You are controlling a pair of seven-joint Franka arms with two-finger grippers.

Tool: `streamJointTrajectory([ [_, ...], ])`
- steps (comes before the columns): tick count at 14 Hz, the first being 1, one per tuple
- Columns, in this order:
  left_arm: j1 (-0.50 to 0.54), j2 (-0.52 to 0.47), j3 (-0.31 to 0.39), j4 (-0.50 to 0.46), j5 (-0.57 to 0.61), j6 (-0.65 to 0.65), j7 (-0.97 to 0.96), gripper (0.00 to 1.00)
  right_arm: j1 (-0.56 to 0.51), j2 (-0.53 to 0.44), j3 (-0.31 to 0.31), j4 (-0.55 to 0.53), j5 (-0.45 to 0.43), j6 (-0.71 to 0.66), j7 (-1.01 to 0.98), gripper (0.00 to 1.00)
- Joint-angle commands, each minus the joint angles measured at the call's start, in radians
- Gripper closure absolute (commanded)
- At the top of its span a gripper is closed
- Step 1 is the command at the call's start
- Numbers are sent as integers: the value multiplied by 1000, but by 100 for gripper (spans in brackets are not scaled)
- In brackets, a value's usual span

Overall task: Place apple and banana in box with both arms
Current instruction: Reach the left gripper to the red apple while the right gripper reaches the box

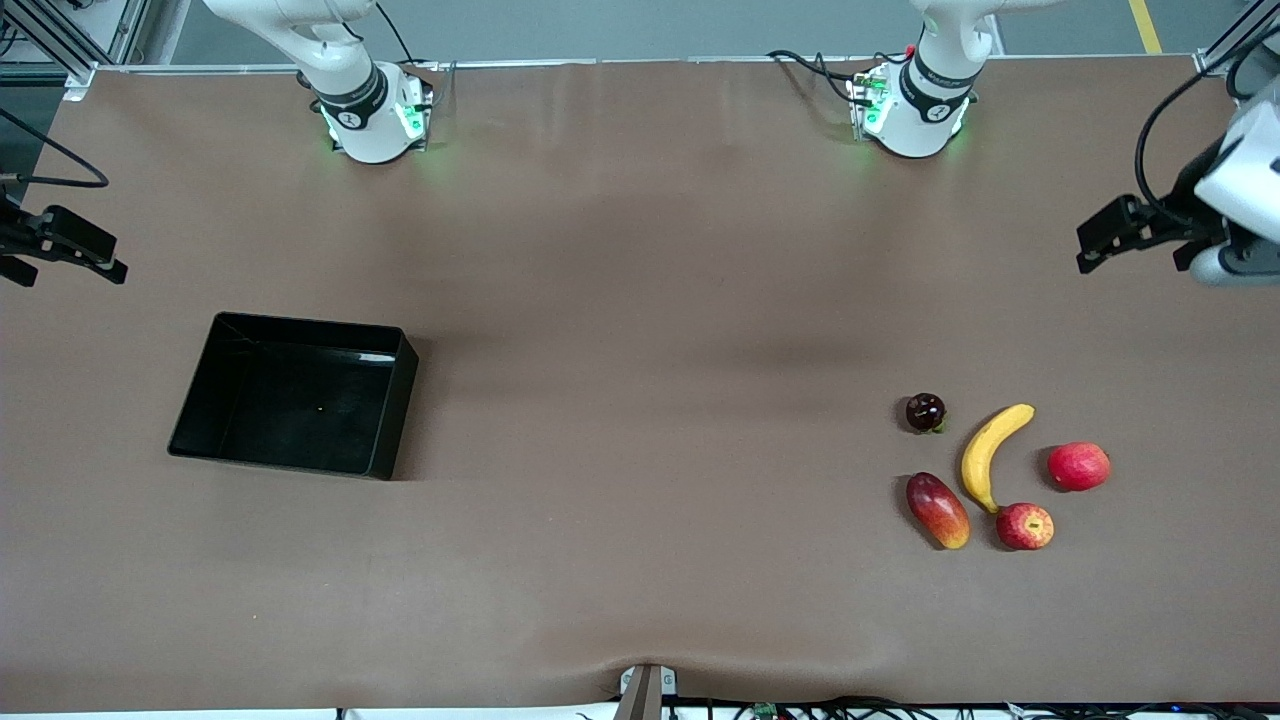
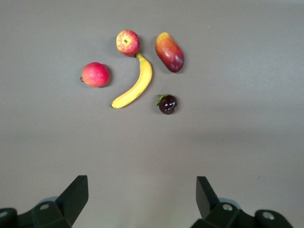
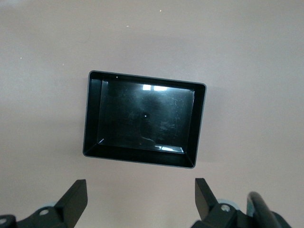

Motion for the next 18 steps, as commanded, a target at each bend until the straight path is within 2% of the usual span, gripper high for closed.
streamJointTrajectory([
  [1,51,67,-4,-4,12,82,38,0,-17,44,7,27,3,-1,-17,0],
  [4,59,178,-3,-1,15,201,41,0,-15,96,8,46,-9,3,-19,0],
  [6,61,257,-4,1,58,307,41,0,-28,180,7,49,-8,48,-27,0],
  [11,51,443,-4,8,150,548,35,0,-83,285,7,44,-9,98,-28,0],
  [15,42,601,-3,108,161,565,58,0,-129,360,8,30,-6,98,-37,0],
  [18,48,673,-3,139,190,620,75,0,-161,405,7,29,-6,130,-37,0],
])
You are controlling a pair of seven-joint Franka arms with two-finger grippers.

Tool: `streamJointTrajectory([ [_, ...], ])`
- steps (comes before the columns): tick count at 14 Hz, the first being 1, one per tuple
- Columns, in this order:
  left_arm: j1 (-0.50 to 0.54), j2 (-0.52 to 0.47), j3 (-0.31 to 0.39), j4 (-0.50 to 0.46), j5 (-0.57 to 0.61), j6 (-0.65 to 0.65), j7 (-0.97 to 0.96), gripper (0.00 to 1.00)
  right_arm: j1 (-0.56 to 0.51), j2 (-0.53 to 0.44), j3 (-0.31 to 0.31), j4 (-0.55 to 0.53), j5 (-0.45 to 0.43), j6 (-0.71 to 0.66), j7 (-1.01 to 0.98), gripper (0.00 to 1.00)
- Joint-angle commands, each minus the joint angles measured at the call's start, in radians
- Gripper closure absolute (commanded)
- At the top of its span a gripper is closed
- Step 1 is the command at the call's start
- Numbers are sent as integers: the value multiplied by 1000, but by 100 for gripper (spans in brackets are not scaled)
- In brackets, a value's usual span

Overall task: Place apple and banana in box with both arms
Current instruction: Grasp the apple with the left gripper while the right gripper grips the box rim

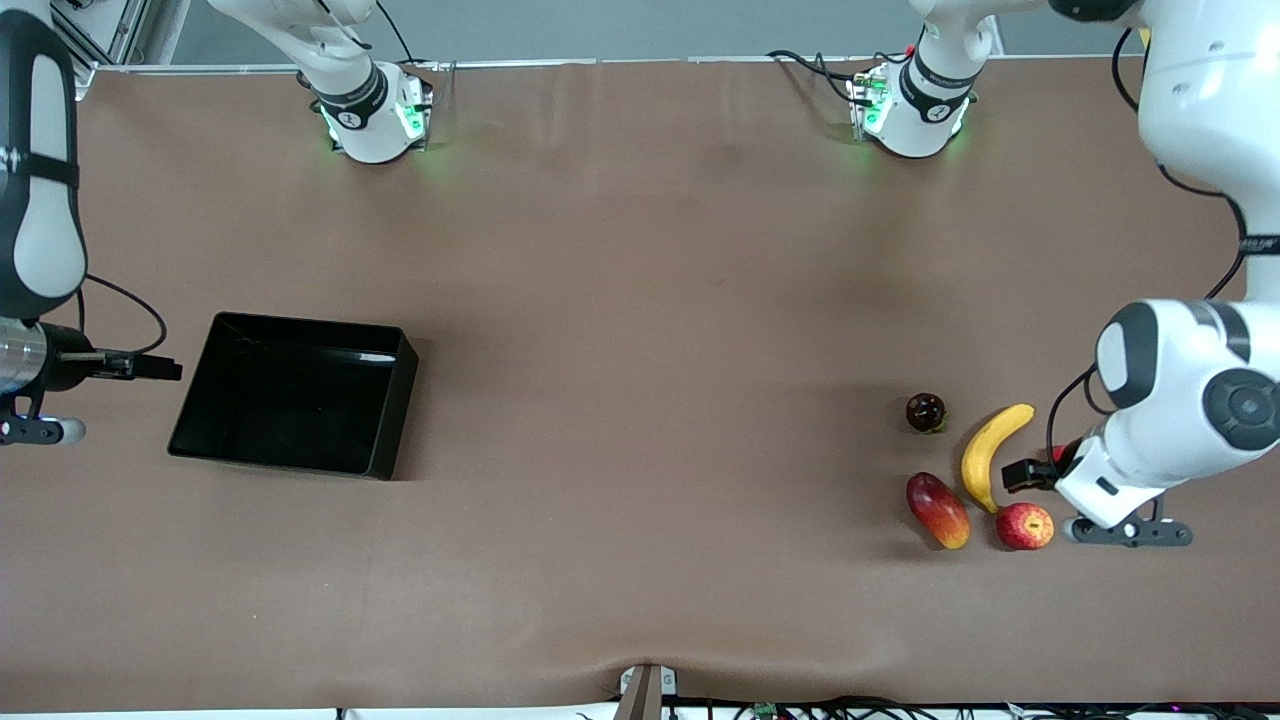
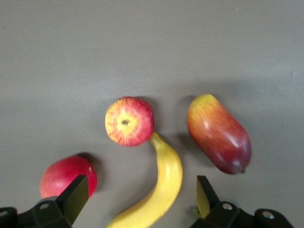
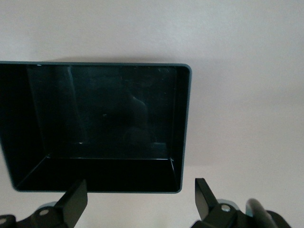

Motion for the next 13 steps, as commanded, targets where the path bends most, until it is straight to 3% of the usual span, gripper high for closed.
streamJointTrajectory([
  [1,-2,67,-1,60,26,52,14,0,-31,32,11,11,-4,53,-16,0],
  [5,10,117,16,61,29,154,31,0,-33,83,11,-90,-22,258,-42,0],
  [8,10,156,41,60,30,223,41,0,-83,127,11,-110,-27,306,-85,0],
  [12,12,185,42,60,29,247,49,0,-96,140,11,-240,-26,453,-82,0],
  [13,16,190,41,57,29,257,51,0,-103,147,12,-256,-24,467,-81,15],
])
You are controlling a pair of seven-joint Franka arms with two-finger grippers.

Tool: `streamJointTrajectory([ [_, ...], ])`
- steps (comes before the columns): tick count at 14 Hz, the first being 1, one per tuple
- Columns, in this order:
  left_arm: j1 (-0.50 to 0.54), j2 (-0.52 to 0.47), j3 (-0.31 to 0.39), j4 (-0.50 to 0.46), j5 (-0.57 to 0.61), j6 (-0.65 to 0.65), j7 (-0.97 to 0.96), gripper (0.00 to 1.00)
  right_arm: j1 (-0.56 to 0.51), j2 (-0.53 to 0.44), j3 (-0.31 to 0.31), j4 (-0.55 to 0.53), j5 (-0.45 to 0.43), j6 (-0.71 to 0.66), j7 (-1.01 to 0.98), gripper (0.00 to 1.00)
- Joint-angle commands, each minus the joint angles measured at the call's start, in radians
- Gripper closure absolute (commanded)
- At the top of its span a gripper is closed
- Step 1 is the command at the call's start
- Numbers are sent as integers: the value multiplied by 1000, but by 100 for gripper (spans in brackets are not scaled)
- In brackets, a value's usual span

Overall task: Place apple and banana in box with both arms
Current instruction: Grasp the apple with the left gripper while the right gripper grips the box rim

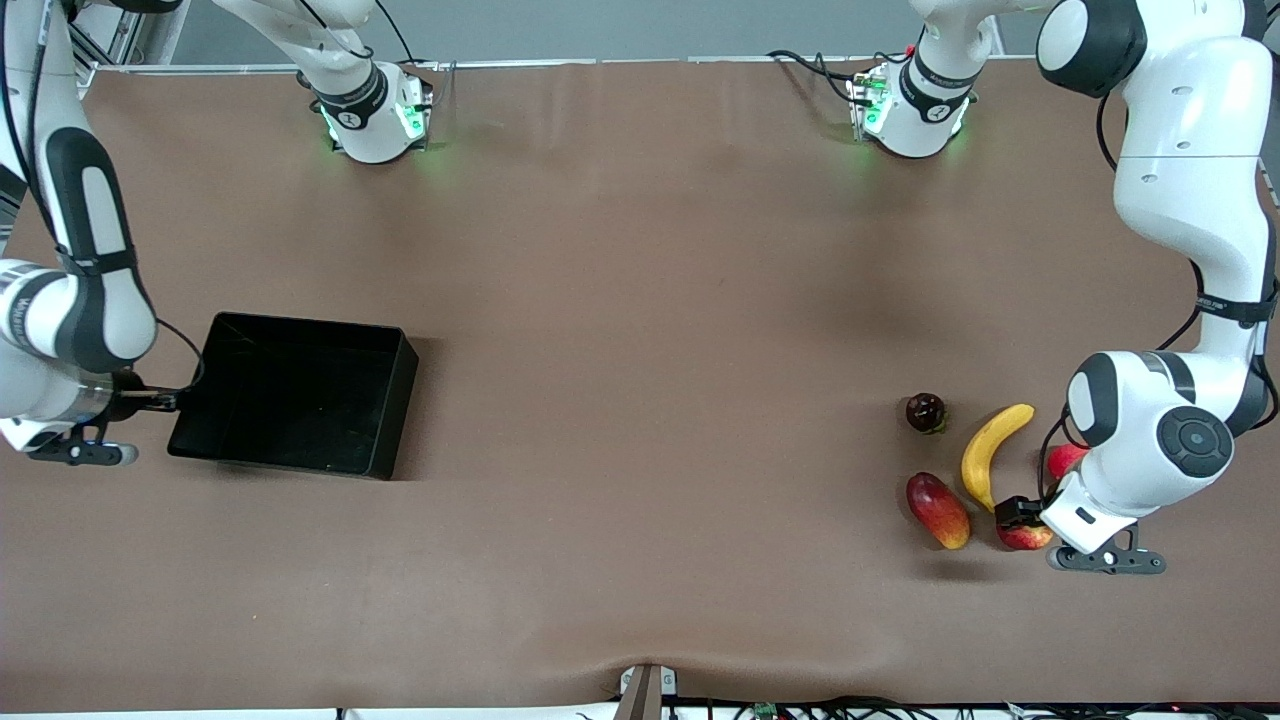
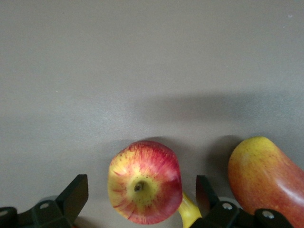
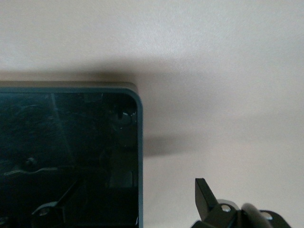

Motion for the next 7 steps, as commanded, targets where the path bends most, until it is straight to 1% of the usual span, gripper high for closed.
streamJointTrajectory([
  [1,3,25,2,21,22,16,9,0,-24,0,15,-50,-10,39,0,35],
  [2,3,28,2,20,22,16,11,4,-22,0,15,-52,-5,33,3,55],
  [3,4,30,1,21,22,16,11,10,-21,0,15,-52,-5,33,3,68],
  [4,4,28,2,20,22,16,11,18,-19,0,15,-50,-3,31,3,83],
  [5,9,30,1,21,20,16,11,33,-18,-2,15,-50,-3,27,4,98],
  [6,9,28,2,21,20,18,11,55,-18,-2,18,-49,-2,11,6,100],
  [7,9,28,2,21,20,16,11,76,-14,-3,18,-46,7,-12,7,100],
])
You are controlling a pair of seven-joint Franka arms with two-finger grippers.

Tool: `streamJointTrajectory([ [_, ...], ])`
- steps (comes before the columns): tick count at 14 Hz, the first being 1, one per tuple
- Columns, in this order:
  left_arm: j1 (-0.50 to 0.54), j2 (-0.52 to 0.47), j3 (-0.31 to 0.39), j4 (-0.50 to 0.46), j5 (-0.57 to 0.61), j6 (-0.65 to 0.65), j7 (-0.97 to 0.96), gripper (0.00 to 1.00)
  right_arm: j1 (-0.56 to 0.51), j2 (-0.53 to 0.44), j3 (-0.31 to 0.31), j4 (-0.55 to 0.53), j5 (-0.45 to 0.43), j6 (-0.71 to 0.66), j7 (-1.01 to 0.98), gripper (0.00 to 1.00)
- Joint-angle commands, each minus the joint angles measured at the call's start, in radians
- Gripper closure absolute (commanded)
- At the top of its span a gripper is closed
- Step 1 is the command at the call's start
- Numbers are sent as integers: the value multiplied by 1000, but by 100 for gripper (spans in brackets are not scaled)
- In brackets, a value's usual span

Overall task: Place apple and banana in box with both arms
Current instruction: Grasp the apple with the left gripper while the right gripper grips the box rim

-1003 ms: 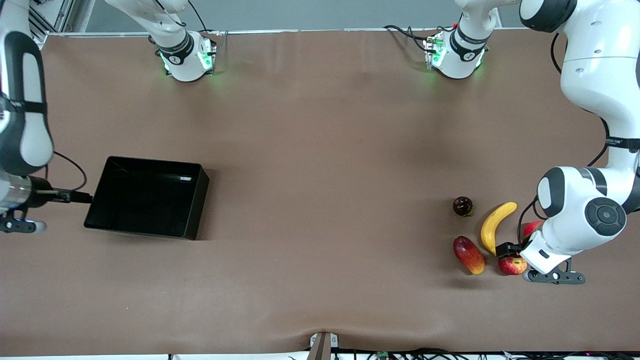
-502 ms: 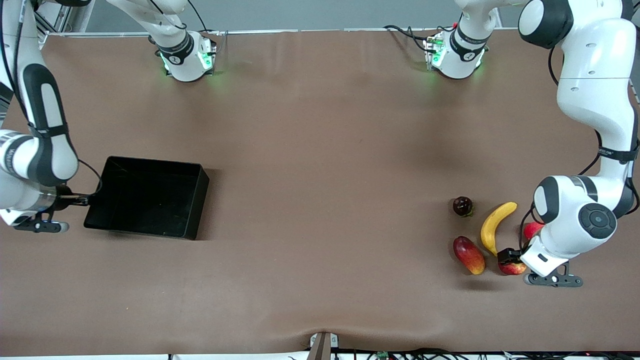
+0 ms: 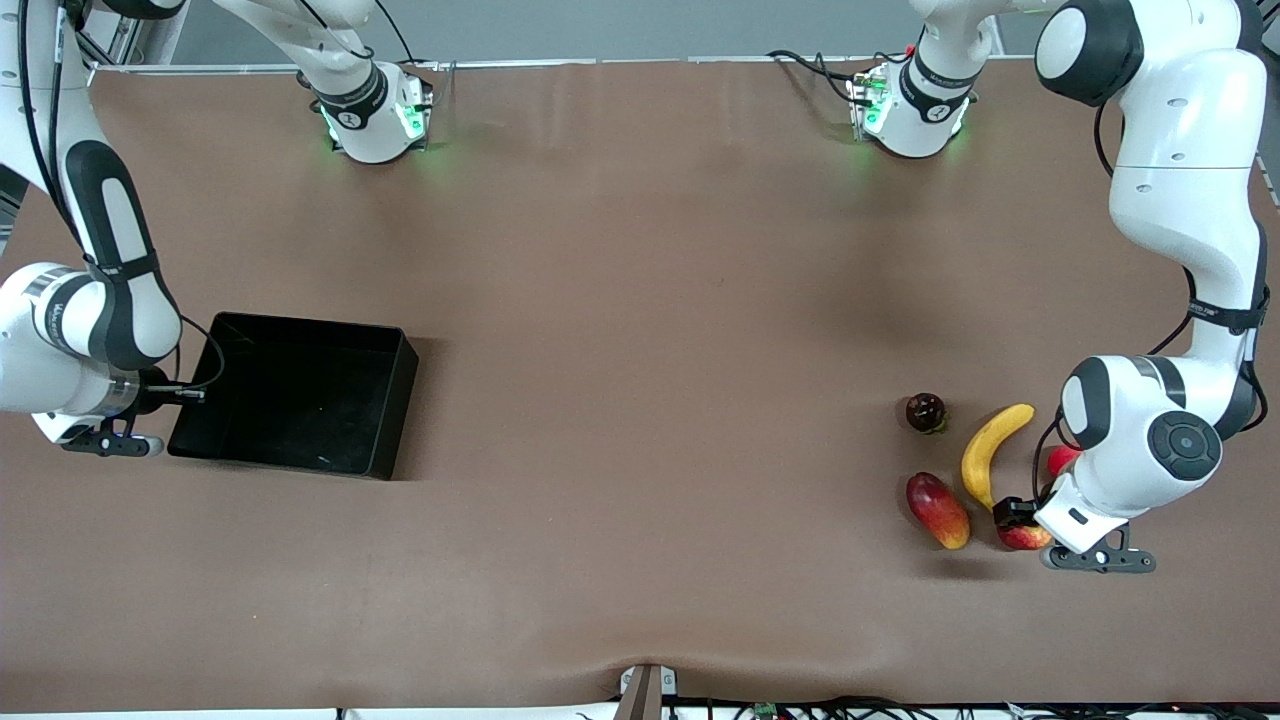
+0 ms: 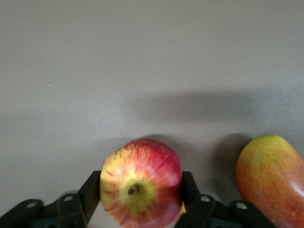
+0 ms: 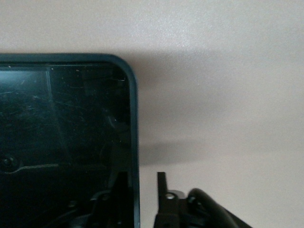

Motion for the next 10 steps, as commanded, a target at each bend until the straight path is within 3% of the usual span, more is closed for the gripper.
streamJointTrajectory([
  [1,4,5,-1,19,20,7,9,96,-8,-20,16,-1,21,-47,6,100],
  [5,1,-70,-11,13,25,-17,4,100,-4,-28,19,68,64,-175,0,100],
  [10,-25,-243,-60,-13,11,-235,-21,100,13,-56,73,209,130,-387,-4,100],
])
